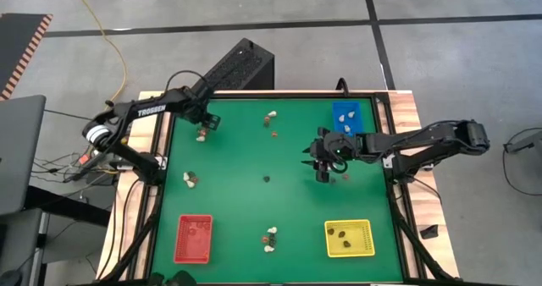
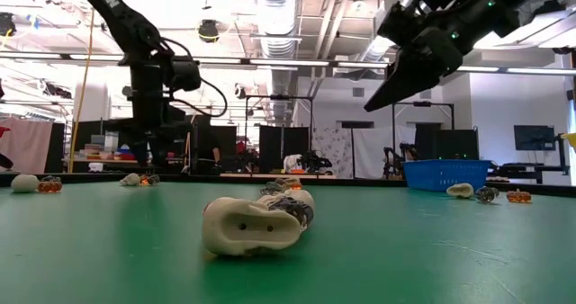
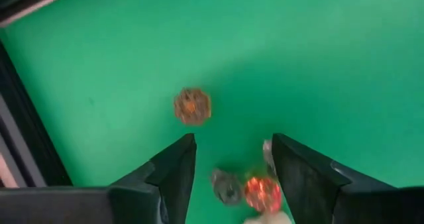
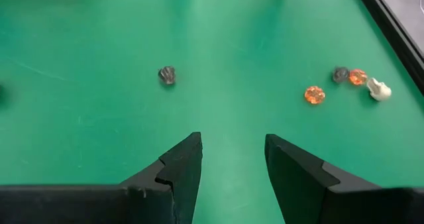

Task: Sort Halloween decoration
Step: Put the orange pumpkin toy into the red bin

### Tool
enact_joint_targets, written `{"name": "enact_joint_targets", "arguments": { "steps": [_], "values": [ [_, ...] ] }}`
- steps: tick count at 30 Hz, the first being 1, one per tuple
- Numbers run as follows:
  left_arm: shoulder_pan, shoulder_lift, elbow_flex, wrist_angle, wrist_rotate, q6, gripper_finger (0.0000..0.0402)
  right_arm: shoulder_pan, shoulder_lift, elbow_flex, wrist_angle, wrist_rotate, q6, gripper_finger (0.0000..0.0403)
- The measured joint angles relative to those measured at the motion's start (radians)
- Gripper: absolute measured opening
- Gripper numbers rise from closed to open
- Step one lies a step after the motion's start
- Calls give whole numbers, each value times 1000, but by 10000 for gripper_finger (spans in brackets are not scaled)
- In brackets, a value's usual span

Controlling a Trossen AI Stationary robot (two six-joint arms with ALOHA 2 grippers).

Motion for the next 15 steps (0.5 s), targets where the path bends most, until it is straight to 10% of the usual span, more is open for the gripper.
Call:
{"name": "enact_joint_targets", "arguments": {
  "steps": [15],
  "values": [
    [95,96,2,70,51,21,190,6,-3,0,-5,-23,8,195]
  ]
}}
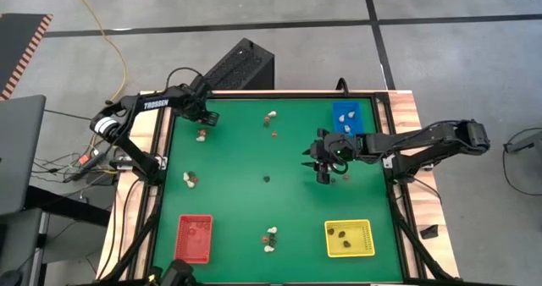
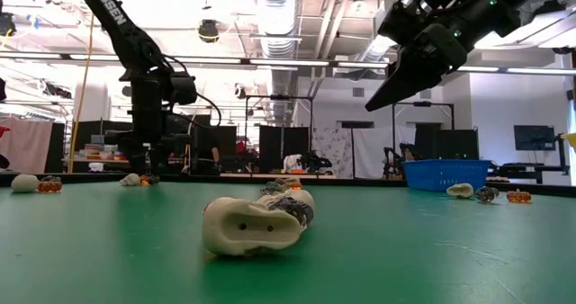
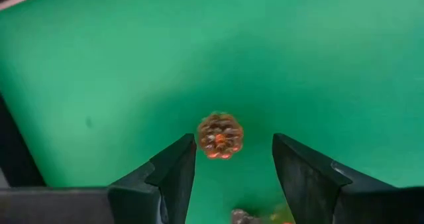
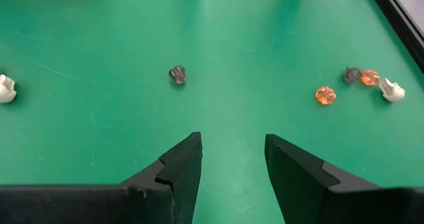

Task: Sort Halloween decoration
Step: Put the orange pumpkin toy into the red bin

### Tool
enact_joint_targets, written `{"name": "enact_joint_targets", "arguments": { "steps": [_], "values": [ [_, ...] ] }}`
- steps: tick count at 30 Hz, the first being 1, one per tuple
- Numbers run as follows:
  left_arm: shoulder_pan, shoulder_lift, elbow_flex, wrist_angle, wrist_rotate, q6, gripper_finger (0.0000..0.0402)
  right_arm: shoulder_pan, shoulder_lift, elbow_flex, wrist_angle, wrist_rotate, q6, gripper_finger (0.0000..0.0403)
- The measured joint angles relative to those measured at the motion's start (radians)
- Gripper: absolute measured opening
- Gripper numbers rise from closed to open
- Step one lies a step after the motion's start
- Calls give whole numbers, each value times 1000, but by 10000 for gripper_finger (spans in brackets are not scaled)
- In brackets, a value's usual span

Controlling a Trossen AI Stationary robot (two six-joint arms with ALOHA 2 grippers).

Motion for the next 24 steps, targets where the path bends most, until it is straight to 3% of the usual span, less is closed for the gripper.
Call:
{"name": "enact_joint_targets", "arguments": {
  "steps": [16,24],
  "values": [
    [18,1,0,2,52,-25,185,0,0,0,-4,0,21,195],
    [18,26,2,9,40,-20,143,1,0,0,-3,0,27,195]
  ]
}}
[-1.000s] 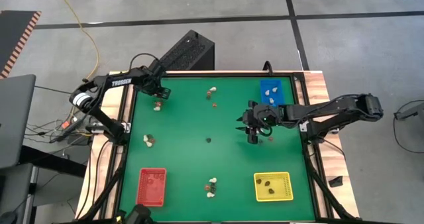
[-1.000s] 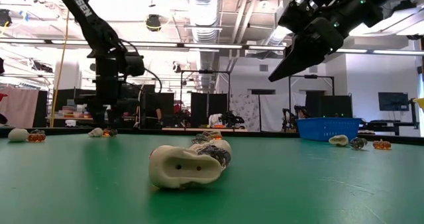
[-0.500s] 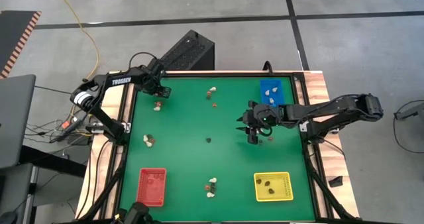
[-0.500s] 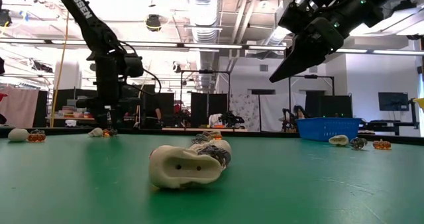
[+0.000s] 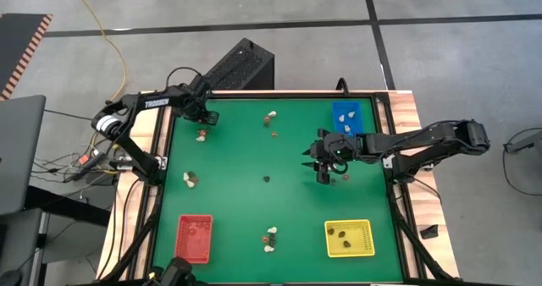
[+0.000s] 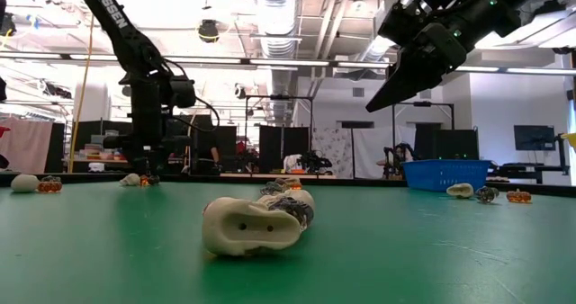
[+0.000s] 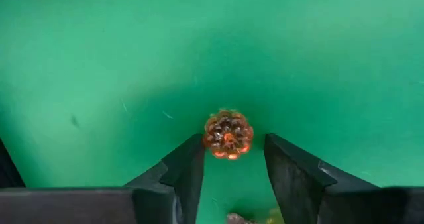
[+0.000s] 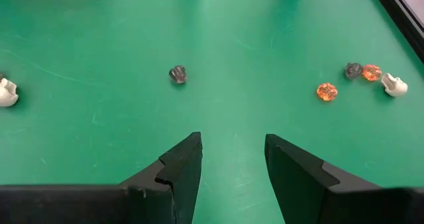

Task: Sort Halloween decoration
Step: Put the orange pumpkin toy into the red bin

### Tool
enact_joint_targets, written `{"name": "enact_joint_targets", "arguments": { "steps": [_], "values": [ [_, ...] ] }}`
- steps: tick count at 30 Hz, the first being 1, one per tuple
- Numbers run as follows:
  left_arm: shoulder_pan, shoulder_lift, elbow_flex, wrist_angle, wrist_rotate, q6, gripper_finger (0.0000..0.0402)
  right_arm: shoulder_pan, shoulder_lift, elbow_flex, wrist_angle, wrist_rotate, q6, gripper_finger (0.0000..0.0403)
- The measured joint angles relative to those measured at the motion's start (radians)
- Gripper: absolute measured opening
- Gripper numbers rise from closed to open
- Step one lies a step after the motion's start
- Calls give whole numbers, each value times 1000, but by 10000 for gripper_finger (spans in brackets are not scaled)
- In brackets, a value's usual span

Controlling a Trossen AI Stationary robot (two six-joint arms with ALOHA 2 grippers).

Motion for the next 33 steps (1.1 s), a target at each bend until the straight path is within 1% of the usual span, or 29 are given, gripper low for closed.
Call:
{"name": "enact_joint_targets", "arguments": {
  "steps": [4,11,17,20,23,27,31,33],
  "values": [
    [0,1,0,2,0,0,125,1,0,0,0,0,2,195],
    [0,5,0,5,0,3,109,21,0,0,3,0,2,195],
    [0,2,7,0,8,52,90,28,0,0,6,0,0,195],
    [0,-29,15,-5,59,53,84,28,0,0,6,0,0,195],
    [-2,-82,19,-4,133,53,83,28,0,0,6,0,0,195],
    [-28,-157,19,-78,210,53,83,33,0,0,5,0,4,195],
    [-113,-243,15,-221,302,86,83,46,0,0,3,0,10,195],
    [-179,-298,5,-287,377,94,83,54,0,0,3,0,10,195]
  ]
}}
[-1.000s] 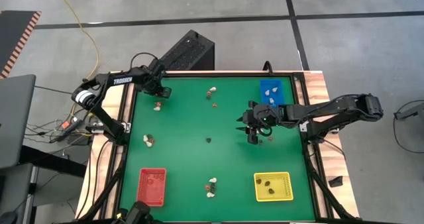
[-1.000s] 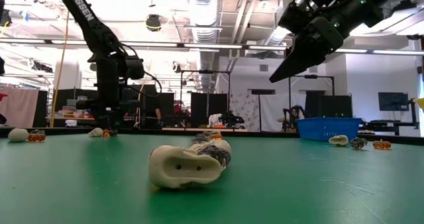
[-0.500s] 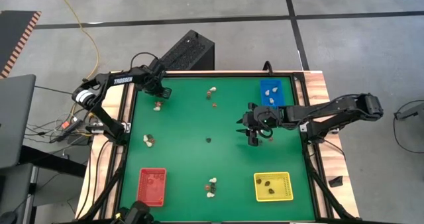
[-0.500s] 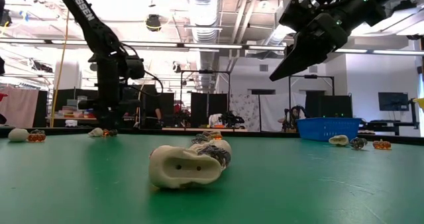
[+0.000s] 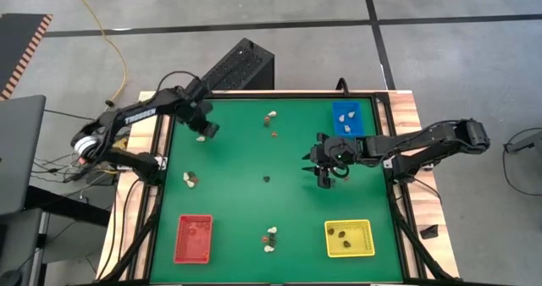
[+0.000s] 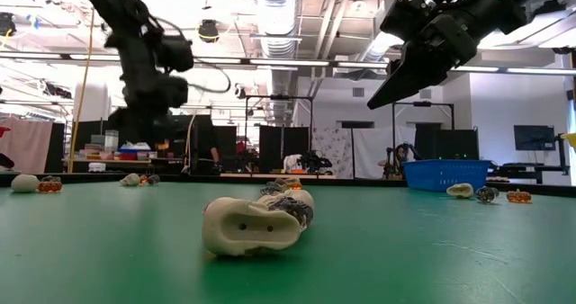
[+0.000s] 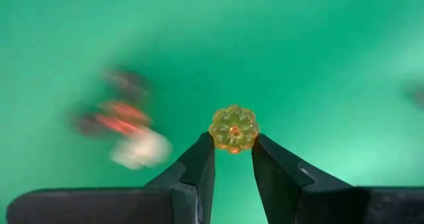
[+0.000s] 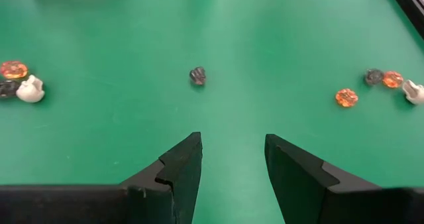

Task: Sort Halloween decoration
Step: Put the orange pumpkin toy into the red bin

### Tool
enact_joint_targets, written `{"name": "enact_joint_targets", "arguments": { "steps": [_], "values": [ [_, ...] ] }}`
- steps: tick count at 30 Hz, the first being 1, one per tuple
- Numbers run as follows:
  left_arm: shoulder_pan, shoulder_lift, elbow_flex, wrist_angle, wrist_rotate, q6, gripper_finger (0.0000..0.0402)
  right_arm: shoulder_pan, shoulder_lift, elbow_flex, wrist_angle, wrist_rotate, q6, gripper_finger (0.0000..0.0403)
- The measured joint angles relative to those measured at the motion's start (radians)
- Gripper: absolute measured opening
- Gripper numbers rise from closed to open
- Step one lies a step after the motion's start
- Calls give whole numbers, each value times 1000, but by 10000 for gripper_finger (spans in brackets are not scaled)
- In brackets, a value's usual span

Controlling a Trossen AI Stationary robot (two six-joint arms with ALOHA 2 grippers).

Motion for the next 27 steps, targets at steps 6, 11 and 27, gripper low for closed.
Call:
{"name": "enact_joint_targets", "arguments": {
  "steps": [6,11,27],
  "values": [
    [-330,-205,-109,-80,162,-160,83,23,0,0,3,0,0,195],
    [-702,-358,-209,-1,168,-504,83,24,0,0,3,0,-1,195],
    [-1473,-240,-266,354,-138,-1222,83,22,0,0,22,0,-4,195]
  ]
}}
